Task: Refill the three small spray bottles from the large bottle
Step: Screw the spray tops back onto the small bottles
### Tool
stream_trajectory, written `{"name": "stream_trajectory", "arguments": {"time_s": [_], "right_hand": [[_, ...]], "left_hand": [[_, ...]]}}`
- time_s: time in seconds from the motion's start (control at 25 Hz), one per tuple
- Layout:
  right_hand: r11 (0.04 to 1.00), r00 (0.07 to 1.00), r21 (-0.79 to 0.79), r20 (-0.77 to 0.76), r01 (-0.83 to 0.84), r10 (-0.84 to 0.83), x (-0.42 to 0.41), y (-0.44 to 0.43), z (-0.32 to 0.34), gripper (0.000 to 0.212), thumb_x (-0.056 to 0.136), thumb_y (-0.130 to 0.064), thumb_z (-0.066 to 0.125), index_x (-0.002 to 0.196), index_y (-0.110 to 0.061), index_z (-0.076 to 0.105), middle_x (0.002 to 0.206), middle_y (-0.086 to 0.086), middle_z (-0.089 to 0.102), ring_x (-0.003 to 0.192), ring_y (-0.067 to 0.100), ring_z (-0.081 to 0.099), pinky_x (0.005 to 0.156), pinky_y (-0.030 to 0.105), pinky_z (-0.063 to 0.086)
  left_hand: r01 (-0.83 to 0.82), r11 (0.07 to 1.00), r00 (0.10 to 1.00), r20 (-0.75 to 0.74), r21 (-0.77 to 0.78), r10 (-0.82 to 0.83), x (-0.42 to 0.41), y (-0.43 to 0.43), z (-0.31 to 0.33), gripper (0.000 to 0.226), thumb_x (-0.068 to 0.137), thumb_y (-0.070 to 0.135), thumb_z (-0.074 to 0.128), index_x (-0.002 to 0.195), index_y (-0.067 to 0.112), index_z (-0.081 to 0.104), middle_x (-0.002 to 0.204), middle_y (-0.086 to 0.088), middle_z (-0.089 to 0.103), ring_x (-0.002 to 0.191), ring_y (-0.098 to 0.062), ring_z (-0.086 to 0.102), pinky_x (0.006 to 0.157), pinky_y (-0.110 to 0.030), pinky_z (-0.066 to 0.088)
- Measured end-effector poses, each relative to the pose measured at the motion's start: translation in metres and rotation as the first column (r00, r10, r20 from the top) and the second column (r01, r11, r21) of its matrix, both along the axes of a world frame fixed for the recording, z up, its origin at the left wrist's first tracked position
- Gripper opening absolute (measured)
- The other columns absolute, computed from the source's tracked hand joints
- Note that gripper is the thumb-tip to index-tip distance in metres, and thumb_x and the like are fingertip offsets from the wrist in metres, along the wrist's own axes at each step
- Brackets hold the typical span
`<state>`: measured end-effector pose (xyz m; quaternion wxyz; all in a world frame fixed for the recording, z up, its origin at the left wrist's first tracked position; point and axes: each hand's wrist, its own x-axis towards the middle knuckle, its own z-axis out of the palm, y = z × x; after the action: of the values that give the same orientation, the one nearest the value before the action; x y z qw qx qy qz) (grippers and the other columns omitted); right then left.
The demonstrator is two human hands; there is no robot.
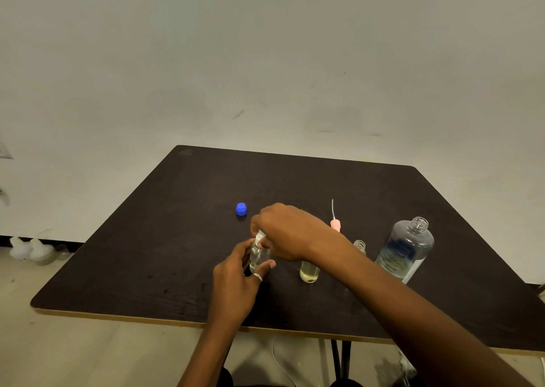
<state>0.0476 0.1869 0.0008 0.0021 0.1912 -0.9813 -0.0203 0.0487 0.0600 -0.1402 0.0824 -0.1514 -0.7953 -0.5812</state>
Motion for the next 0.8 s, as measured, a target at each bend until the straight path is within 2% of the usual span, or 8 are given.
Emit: {"name": "stream_trajectory", "arguments": {"time_s": [0.16, 0.32, 0.48, 0.6, 0.72, 0.8], "right_hand": [[1.000, 1.000, 0.021, -0.015, 0.017, -0.016, -0.001, -0.002, -0.001, 0.017, 0.091, -0.017, 0.060, 0.107, -0.010, 0.061, 0.100, 0.009, 0.061, 0.084, 0.023, 0.060, 0.068, 0.033, 0.050], [0.999, 0.999, 0.019, -0.021, 0.036, -0.036, 0.000, -0.004, -0.005, 0.014, 0.093, -0.019, 0.057, 0.101, -0.008, 0.060, 0.095, 0.010, 0.062, 0.080, 0.023, 0.060, 0.068, 0.033, 0.050], [0.995, 0.992, 0.047, -0.091, 0.087, -0.083, 0.001, -0.006, -0.010, 0.014, 0.093, -0.022, 0.054, 0.095, -0.009, 0.059, 0.088, 0.008, 0.061, 0.072, 0.022, 0.057, 0.062, 0.033, 0.043], [0.987, 0.976, 0.069, -0.175, 0.142, -0.128, 0.004, -0.009, -0.015, 0.020, 0.094, -0.030, 0.053, 0.091, -0.011, 0.058, 0.077, 0.003, 0.054, 0.065, 0.019, 0.052, 0.058, 0.034, 0.037], [0.977, 0.961, 0.086, -0.218, 0.195, -0.172, 0.006, -0.014, -0.018, 0.020, 0.094, -0.031, 0.054, 0.085, -0.012, 0.054, 0.066, 0.001, 0.043, 0.056, 0.017, 0.043, 0.055, 0.033, 0.032], [0.967, 0.950, 0.089, -0.226, 0.240, -0.215, 0.006, -0.017, -0.019, 0.026, 0.094, -0.033, 0.054, 0.078, -0.013, 0.049, 0.062, 0.001, 0.042, 0.050, 0.015, 0.037, 0.052, 0.032, 0.029]], "left_hand": [[-0.014, 1.000, 1.000, -0.004, -0.011, 0.014, 0.000, 0.001, 0.001, 0.050, 0.078, 0.032, 0.080, 0.123, 0.029, 0.059, 0.107, 0.019, 0.069, 0.099, 0.005, 0.066, 0.084, -0.015, 0.054], [-0.019, 1.000, 1.000, 0.001, -0.023, 0.019, 0.002, 0.001, 0.004, 0.048, 0.077, 0.028, 0.081, 0.117, 0.037, 0.057, 0.098, 0.028, 0.065, 0.096, 0.017, 0.061, 0.078, -0.004, 0.049], [-0.041, 0.998, 0.999, -0.006, -0.052, 0.041, 0.003, 0.001, 0.006, 0.045, 0.077, 0.020, 0.081, 0.117, 0.027, 0.062, 0.092, 0.023, 0.066, 0.089, 0.013, 0.063, 0.073, -0.002, 0.048], [-0.054, 0.996, 0.999, -0.009, -0.067, 0.053, 0.003, 0.002, 0.006, 0.043, 0.078, 0.013, 0.080, 0.117, 0.023, 0.064, 0.089, 0.023, 0.065, 0.083, 0.010, 0.065, 0.070, -0.006, 0.049], [-0.061, 0.996, 0.998, 0.001, -0.065, 0.061, 0.004, 0.002, 0.006, 0.040, 0.079, 0.011, 0.079, 0.114, 0.021, 0.064, 0.089, 0.024, 0.063, 0.083, 0.009, 0.063, 0.073, -0.009, 0.049], [-0.069, 0.995, 0.998, -0.004, -0.069, 0.069, 0.005, 0.002, 0.008, 0.038, 0.079, 0.008, 0.078, 0.112, 0.020, 0.064, 0.089, 0.019, 0.066, 0.082, 0.003, 0.066, 0.073, -0.017, 0.054]]}}
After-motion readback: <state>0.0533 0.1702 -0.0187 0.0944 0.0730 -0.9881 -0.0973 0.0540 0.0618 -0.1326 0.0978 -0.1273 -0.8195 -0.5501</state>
